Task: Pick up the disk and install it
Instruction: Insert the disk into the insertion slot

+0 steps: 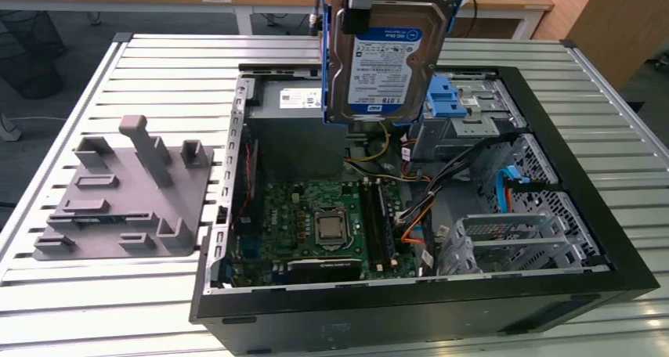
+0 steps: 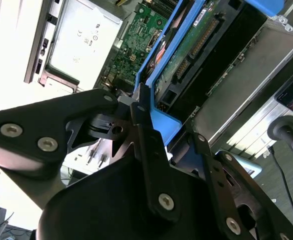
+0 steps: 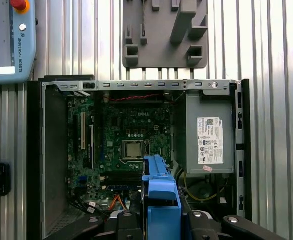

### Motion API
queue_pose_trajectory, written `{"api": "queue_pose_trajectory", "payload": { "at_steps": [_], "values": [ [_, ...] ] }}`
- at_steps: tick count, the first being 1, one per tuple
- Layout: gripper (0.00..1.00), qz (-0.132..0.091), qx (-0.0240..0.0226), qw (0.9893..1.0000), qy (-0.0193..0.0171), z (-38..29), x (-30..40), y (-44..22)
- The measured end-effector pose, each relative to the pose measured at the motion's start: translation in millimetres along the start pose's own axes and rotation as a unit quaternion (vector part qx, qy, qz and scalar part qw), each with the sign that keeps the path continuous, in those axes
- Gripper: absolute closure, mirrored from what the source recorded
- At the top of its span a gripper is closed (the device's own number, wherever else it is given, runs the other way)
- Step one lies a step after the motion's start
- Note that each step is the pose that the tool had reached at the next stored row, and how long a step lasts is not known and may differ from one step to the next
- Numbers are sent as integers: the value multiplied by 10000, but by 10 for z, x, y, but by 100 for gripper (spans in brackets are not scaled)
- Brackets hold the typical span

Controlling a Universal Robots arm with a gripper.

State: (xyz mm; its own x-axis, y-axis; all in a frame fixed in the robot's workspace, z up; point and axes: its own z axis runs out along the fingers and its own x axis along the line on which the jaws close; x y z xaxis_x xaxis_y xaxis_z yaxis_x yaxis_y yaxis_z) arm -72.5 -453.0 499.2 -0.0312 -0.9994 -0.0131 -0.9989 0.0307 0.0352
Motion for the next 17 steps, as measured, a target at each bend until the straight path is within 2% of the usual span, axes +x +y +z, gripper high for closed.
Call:
{"api": "queue_pose_trajectory", "payload": {
  "at_steps": [7,17],
  "values": [
    [64,-1,0,10000,0,-1,21,-1],
    [64,0,-6,10000,3,2,243,-21]
  ]
}}
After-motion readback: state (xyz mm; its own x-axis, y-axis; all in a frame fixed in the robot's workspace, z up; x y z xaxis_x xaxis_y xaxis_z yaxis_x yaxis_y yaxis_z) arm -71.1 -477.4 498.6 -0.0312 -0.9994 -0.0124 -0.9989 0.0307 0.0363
